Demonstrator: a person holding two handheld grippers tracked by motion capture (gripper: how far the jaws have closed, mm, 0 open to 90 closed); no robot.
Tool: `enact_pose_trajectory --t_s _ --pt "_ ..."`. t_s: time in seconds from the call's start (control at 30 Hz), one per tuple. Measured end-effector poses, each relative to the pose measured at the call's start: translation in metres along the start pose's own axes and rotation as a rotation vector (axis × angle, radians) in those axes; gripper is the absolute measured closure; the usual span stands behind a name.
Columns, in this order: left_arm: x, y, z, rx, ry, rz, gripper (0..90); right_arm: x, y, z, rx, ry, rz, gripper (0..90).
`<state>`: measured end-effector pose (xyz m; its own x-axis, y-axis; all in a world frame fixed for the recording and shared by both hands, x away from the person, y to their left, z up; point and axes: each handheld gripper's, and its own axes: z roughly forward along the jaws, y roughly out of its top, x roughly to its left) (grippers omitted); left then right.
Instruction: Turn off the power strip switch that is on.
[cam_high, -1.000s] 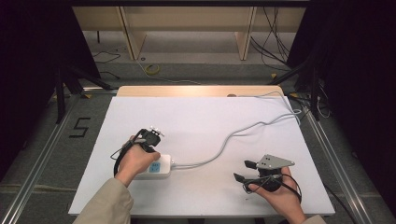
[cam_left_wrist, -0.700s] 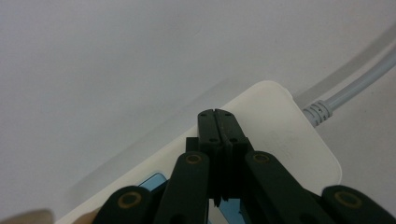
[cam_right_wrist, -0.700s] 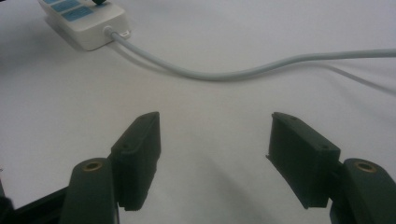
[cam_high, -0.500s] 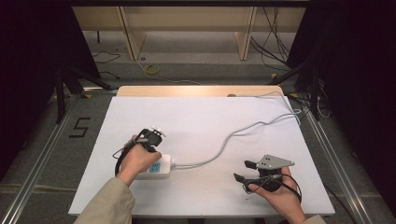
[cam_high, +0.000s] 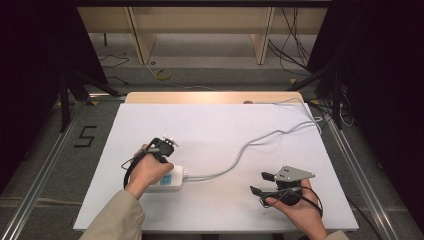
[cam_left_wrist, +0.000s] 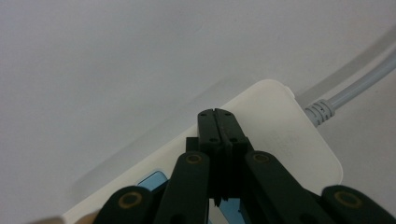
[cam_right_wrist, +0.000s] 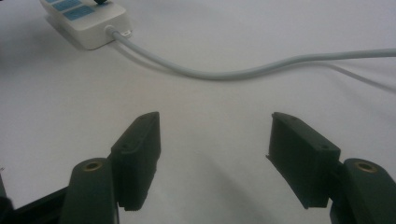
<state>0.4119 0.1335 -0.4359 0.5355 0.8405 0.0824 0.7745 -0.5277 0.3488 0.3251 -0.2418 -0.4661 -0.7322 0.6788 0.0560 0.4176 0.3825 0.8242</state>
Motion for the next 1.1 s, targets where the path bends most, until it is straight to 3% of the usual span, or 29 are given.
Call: enact_pose_trajectory --t_s 0.2,0.73,0.9,0.97,1.03,1.1 --pt "-0.0021 0.0000 0.0003 -0.003 0.016 0.007 89.7 0.0002 0.0000 0.0001 -0.001 0.001 0.000 34.9" --pt "-0.0017 -0.0004 0.0004 -0.002 0.010 -0.004 89.8 0.0011 0.0001 0.0004 0.002 0.003 -0.002 34.9" --pt "-0.0010 0.0000 0.0003 0.008 0.005 -0.005 89.8 0.0010 0.0000 0.0003 0.002 0.002 0.000 34.9" --pt "-0.0005 -0.0009 0.0005 0.040 0.028 0.011 89.8 0.0009 0.0000 0.0004 0.002 0.003 0.000 34.9" --pt "0.0010 -0.0015 0.0005 0.028 0.024 0.015 89.8 0.0009 -0.0001 0.0005 0.002 0.004 0.000 34.9" --pt "0.0039 -0.0057 0.0014 -0.028 0.022 -0.017 89.8 0.0011 0.0000 0.0005 0.003 0.005 0.000 34.9"
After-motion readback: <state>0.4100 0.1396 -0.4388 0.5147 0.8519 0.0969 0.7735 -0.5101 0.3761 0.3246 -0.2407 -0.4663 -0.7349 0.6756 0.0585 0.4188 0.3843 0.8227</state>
